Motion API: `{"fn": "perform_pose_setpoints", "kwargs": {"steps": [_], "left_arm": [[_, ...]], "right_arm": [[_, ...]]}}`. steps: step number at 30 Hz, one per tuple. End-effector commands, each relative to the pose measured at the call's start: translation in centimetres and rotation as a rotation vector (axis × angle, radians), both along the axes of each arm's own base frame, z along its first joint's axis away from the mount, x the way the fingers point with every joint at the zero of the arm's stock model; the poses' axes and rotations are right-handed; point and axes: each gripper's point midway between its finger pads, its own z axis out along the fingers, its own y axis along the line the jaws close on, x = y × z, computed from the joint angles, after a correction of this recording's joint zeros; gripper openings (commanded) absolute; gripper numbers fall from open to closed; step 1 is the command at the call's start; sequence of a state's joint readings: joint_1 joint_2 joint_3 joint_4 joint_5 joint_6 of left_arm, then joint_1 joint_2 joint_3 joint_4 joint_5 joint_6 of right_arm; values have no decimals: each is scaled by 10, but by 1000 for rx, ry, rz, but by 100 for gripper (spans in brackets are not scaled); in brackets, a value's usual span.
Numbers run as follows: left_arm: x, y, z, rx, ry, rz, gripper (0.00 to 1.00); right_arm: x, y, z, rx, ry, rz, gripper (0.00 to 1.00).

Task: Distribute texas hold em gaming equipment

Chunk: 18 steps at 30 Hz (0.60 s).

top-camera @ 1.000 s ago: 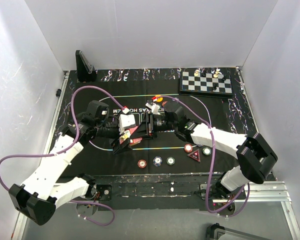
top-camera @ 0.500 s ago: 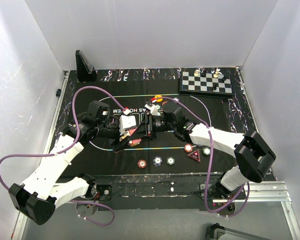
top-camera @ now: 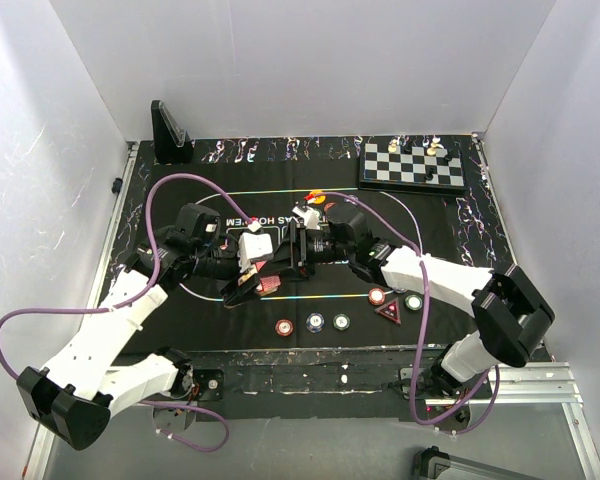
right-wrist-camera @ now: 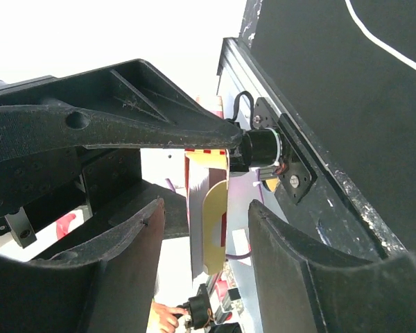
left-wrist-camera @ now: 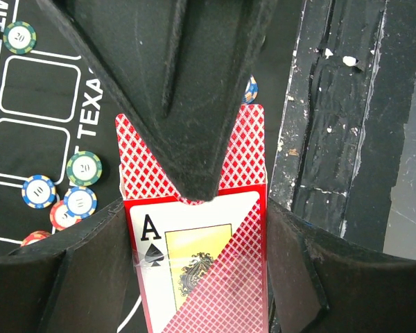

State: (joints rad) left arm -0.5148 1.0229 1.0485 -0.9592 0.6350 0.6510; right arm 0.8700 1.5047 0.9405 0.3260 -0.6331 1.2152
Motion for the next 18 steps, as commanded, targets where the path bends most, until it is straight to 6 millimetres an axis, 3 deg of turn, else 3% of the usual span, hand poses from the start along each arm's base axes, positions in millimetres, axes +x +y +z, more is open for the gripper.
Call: {"fn": "perform_pose_setpoints", "kwargs": {"steps": [1, 9, 18], "left_arm": [[-6, -3, 11, -22, -5, -29, 47], [-6, -3, 16, -9, -2, -49, 48], [-9, -4, 19, -19, 9, -51, 42]], "right_arm": [[2, -6, 12, -1, -65, -8, 58], [1, -6, -4, -47, -47, 4, 43], [2, -19, -13, -78, -51, -19, 35]]}}
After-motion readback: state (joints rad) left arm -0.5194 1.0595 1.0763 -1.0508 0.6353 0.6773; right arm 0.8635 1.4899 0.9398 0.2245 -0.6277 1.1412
